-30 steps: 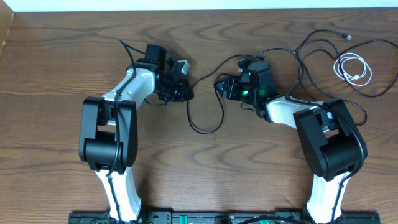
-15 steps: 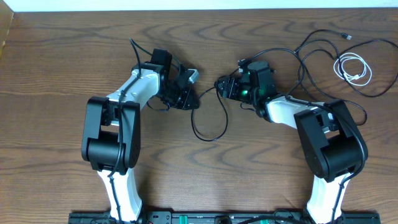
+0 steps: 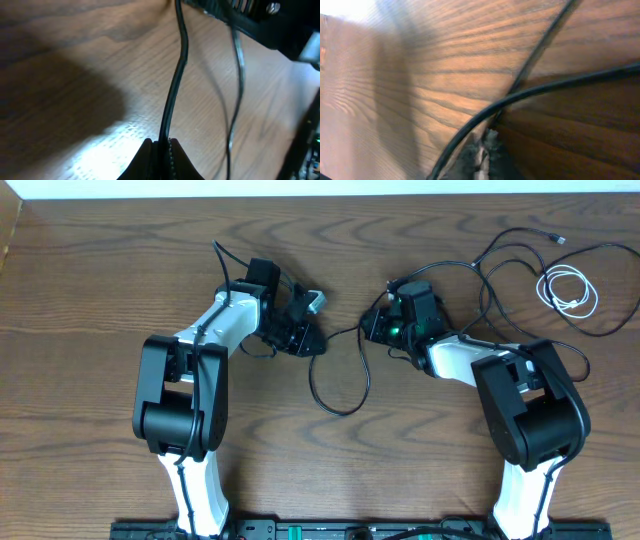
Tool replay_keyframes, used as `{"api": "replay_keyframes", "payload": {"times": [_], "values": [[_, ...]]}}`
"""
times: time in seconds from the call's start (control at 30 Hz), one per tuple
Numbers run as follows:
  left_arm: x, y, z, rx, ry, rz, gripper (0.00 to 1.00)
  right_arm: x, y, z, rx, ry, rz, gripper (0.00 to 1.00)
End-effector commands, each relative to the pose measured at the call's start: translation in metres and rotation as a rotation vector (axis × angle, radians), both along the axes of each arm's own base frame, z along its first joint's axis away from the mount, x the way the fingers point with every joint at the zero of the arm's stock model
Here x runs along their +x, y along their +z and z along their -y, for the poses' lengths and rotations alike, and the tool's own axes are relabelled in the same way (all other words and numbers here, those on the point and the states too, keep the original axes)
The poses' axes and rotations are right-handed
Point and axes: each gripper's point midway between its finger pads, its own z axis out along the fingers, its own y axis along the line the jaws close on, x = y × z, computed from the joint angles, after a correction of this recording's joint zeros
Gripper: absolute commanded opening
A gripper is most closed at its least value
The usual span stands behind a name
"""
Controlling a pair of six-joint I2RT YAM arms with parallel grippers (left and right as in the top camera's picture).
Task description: Untangle cables
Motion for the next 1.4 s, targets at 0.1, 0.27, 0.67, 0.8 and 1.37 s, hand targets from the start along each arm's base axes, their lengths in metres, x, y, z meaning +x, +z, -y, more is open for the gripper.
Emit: {"api": "replay_keyframes", "payload": {"times": [0.1, 0.27, 0.67, 0.8, 1.37], "values": [[0.004, -0.003, -0.004, 0.034, -0.015, 0.034, 0.08, -0.015, -0.028, 0.008, -0.037, -0.023, -0.086, 0.39], [0.004, -0.003, -0.004, 0.034, -0.015, 0.034, 0.08, -0.045, -0.05, 0.019, -0.037, -0.117, -0.313, 0.99], [0.005, -0.003, -0.004, 0.033, -0.015, 0.037, 0.08, -0.082, -0.053, 0.01, 0.068, -0.075, -0.533, 0.99], [0.006, -0.003, -0.003, 0.032, -0.015, 0.041, 0.08, -0.056, -0.04, 0.006, 0.096, -0.041, -0.39, 0.96], [-0.004, 0.009, 0.019, -0.071, -0.054, 0.019, 0.08, -0.037, -0.048, 0.015, -0.051, -0.144, -0.269, 0.61]]}}
